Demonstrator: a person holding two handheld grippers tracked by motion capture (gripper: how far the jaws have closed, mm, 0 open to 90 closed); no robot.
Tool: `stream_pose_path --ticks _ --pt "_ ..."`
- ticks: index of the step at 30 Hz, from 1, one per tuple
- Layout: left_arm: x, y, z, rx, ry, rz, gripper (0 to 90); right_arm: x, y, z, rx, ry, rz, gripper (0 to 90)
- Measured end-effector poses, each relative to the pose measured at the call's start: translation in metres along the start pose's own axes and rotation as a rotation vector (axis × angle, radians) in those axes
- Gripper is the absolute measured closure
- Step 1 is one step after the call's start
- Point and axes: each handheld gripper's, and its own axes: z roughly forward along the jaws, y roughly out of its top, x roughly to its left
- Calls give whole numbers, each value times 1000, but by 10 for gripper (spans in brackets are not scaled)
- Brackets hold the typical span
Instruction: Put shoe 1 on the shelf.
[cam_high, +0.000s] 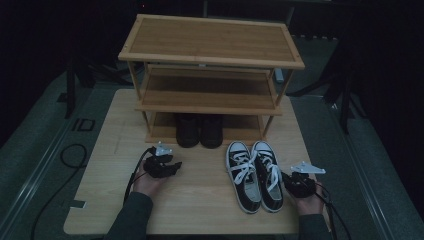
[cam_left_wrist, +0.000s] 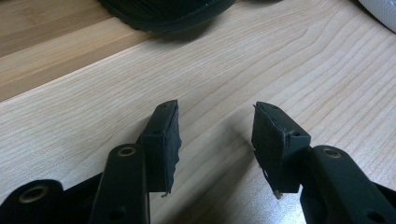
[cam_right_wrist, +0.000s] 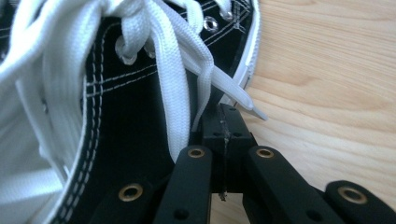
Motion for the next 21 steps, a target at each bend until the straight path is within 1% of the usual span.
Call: stream_pose_path --ticks 2,4,5,8,13,15,18,21 --pt "0 0 0 0 0 1 516 2 4 3 0 -15 -15 900" --pt "0 0 0 0 0 1 516 1 6 5 -6 -11 -9 900" --pt "0 0 0 0 0 1 516 -1 7 6 -8 -2 0 900" --pt "0 0 0 -1 0 0 516 -2 9 7 -7 1 -2 900" --pt "0 0 0 -1 1 2 516 -2 16 8 17 -22 -40 900" --pt "-1 -1 0 -2 -2 2 516 -4 20 4 -2 1 -27 888" --pt "0 -1 0 -2 -4 4 516 -5 24 -5 -19 -4 -26 874" --pt "-1 -1 0 -2 -2 4 516 -4 29 -18 -44 14 -34 871"
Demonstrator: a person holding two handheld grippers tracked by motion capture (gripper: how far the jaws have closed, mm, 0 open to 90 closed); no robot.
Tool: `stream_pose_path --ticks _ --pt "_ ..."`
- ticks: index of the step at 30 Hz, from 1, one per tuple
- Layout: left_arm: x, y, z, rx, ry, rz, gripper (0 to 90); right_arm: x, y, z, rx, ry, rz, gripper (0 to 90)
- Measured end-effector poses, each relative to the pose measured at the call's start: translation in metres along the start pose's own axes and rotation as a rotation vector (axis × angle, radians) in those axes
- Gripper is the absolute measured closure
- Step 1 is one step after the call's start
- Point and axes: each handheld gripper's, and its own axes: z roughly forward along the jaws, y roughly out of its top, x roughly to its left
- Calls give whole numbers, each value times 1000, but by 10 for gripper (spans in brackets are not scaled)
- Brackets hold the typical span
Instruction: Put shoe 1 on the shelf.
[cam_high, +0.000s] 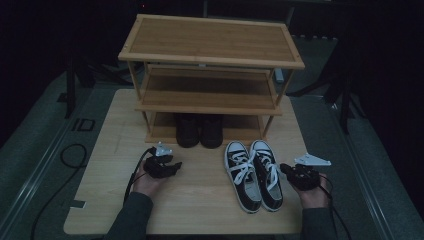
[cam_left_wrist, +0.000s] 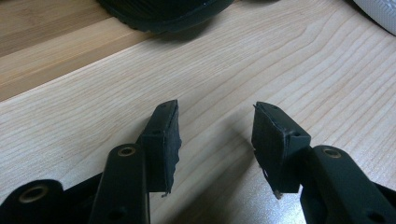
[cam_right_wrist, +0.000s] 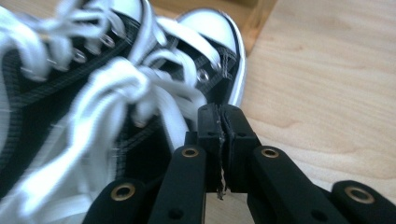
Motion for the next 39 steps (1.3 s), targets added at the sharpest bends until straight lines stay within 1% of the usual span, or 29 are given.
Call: stream_pose_path --ticks 5,8,12,16,21,24,27,30,39 --pt "0 0 0 0 1 -1 516 8 7 -16 -39 28 -20 857" --pt "0 0 0 -1 1 0 516 16 11 -24 -50 45 -38 848" --pt "0 0 0 0 1 1 516 29 16 -33 -63 52 -63 825" --pt "0 0 0 2 -2 3 516 40 22 -38 -72 68 -87 802" --pt "0 0 0 2 -3 1 516 50 24 -35 -54 91 -104 770" --pt "0 0 0 1 -5 0 516 55 23 -33 -39 95 -112 742" --pt "0 0 0 -1 -7 -2 516 58 22 -32 -21 101 -112 706" --pt "0 0 0 -2 -7 -3 516 59 19 -33 -3 106 -115 649" --pt "1 0 0 -3 -8 -2 515 63 12 -30 49 104 -107 566"
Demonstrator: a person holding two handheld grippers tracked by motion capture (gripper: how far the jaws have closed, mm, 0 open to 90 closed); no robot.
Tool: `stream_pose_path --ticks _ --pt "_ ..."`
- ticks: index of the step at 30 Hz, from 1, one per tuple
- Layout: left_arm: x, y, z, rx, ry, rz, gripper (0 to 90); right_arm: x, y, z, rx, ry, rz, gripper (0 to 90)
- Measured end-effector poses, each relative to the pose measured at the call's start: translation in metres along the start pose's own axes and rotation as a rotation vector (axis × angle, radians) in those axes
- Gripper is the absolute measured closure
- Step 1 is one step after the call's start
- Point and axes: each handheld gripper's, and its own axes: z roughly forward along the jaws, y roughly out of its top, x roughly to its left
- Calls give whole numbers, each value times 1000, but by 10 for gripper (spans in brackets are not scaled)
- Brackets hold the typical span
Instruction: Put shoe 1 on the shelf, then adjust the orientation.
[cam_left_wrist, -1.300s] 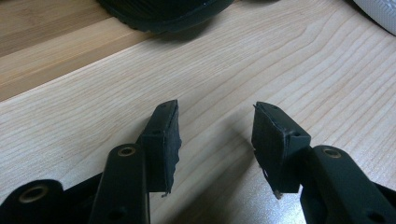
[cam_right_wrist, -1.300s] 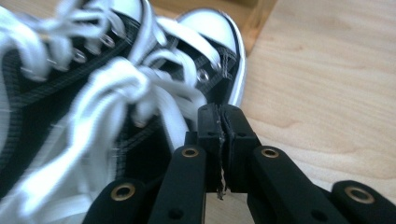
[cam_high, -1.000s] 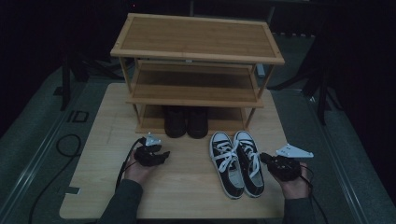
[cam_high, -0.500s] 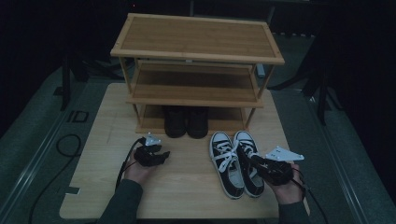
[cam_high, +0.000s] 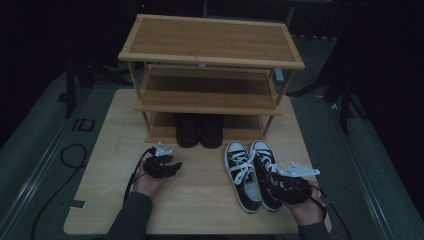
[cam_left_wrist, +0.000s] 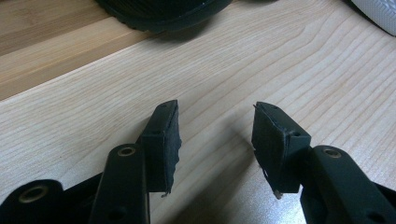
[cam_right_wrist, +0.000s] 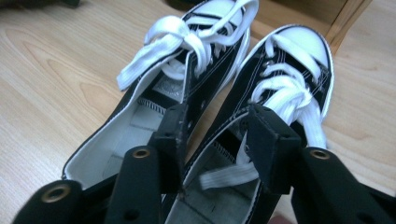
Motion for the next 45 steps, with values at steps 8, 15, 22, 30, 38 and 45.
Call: stream_pose_path --ticks 8,15,22,30,38,45 --pt "0 0 0 0 -2 1 515 2 -6 3 26 -11 23 480" --pt "0 0 0 1 0 3 515 3 -8 6 41 -10 35 427" --pt "-1 0 0 0 1 5 510 5 -9 7 54 -19 41 388" --pt "-1 0 0 0 0 5 510 9 -7 14 68 -20 70 361" --pt "-1 0 0 0 1 4 509 11 0 19 66 -17 78 370" --pt "-1 0 0 -1 2 4 509 13 6 24 80 -27 89 373"
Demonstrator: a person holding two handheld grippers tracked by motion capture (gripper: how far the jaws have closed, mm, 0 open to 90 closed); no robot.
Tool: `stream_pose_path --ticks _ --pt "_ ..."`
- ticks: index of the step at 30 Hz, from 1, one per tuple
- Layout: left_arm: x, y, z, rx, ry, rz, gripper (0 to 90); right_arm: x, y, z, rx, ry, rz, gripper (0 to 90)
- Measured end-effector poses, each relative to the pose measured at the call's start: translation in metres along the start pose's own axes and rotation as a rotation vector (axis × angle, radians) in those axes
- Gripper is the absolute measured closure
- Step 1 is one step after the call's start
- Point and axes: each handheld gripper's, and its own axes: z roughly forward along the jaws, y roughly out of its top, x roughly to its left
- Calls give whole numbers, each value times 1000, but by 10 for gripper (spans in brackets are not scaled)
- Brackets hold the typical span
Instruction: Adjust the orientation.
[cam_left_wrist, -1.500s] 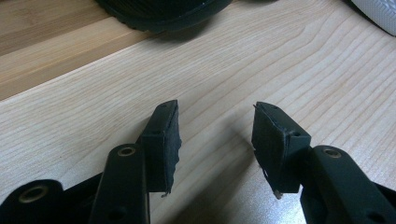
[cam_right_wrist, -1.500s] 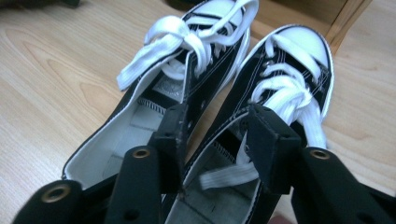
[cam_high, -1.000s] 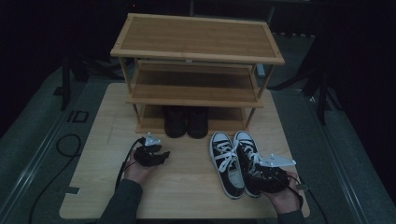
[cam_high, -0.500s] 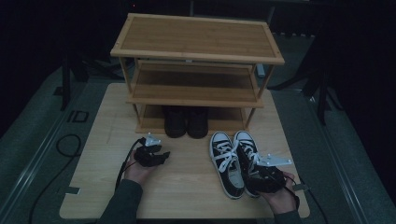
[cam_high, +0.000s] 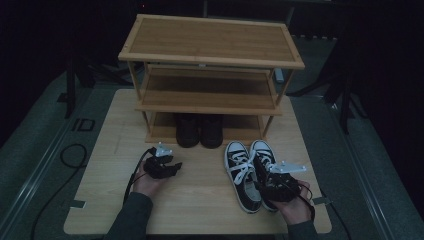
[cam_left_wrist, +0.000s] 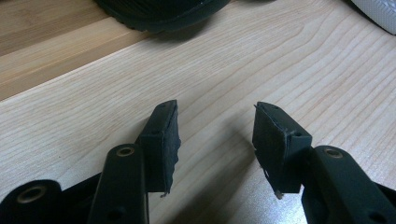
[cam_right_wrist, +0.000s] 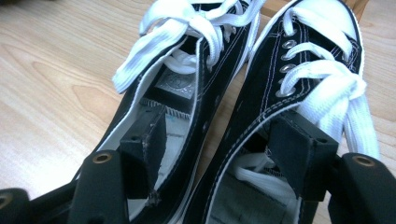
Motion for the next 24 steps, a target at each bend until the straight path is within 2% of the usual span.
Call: stream_pose_path --ticks 7,12,16,24 --pt "0 0 0 2 0 2 509 2 8 11 30 -20 21 385" --pt "0 0 0 2 -1 2 509 3 12 18 58 -58 48 465" --pt "0 0 0 0 -2 0 509 4 16 20 77 -86 47 518" --pt "0 0 1 -2 -3 2 509 11 21 28 147 -145 -27 537"
